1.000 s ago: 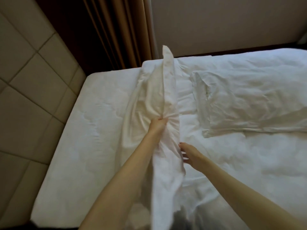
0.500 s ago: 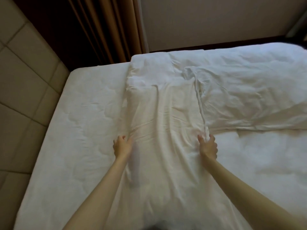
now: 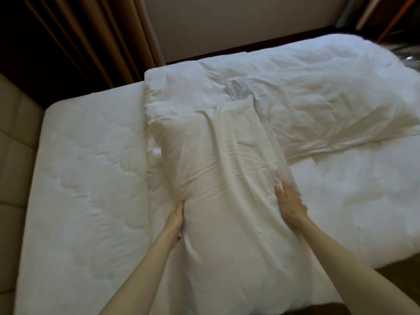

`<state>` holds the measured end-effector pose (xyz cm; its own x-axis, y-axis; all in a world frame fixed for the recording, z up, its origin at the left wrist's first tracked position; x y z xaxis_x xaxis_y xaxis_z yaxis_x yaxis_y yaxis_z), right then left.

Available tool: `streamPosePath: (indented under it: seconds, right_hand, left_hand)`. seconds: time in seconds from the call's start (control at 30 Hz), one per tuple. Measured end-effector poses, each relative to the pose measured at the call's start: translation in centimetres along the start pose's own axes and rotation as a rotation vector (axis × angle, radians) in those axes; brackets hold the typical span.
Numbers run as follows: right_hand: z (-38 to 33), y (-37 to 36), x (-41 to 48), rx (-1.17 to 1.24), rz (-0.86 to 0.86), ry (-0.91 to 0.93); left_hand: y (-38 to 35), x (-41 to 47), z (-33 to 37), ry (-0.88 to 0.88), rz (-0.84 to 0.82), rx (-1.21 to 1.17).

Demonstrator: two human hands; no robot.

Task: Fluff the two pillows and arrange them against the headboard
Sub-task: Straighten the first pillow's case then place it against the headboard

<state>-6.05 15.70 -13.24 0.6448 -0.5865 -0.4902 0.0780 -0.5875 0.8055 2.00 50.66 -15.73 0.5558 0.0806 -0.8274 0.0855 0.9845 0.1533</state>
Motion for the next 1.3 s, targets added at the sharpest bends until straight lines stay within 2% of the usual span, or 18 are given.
streamPosePath:
  seconds: [0.07,0.23,0.33,0.43,0.57,0.7,0.83,1.0,1.1,1.3]
  right_hand:
    - [1.2,-0.5,1.1,0.065,-0.074,-0.071]
    - [2.2,-1.2,3.1,0.226,-0.138,-0.16]
    - [1.5,-0.6,3.8,0.281,-0.05,-0.145]
    - [0.2,0.9,4.1,0.427,0.09,-0.041]
    - [0.0,1.9,5.6,0.509,0.035,-0.098]
    - [1.3,1.8,7.0,0.397,-0.028,-0.143]
    - [2.2,1.8,7.4,0.361,0.038,-0.135]
    - [2.6,2.0,7.5,0.335,0.177,-0.19]
    - [3.4,1.5,7.3,0.335,0.222,-0.257]
    - [3.8,0.5,7.5,0.357,0.145,-0.286]
  left_hand:
    - [-0.3,0.6,-0.3,-0.005,0.043,-0.018]
    - [-1.8,1.0,-0.6,0.001,0.012,-0.219]
    - [-2.0,1.0,-0.1,-0.007,0.088,-0.282]
    - [-2.2,1.3,0.8,-0.033,0.221,-0.26]
    - [-1.8,0.1,1.2,-0.065,0.486,-0.166]
    - [-0.1,-1.4,3.4,-0.185,0.668,-0.123]
    - [0.4,-1.6,4.1,-0.27,0.665,-0.09]
    - [0.5,-0.8,2.6,-0.212,0.597,-0.052]
    - [0.1,-0.5,3.0,-0.215,0.554,0.067]
    - [-1.7,0.3,2.8,-0.172,0.572,0.193]
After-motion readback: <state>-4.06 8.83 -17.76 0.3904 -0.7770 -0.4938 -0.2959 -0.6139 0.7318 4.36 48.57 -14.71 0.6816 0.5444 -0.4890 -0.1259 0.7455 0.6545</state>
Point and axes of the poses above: each hand's wrist, its own x-axis towards the middle knuckle, its own y-axis out of the back of the hand, z = x × y, the point moved 6 cm from there along x, towards the middle knuckle, and after that the axes turned 6 degrees about -x, right-handed, at the moved point
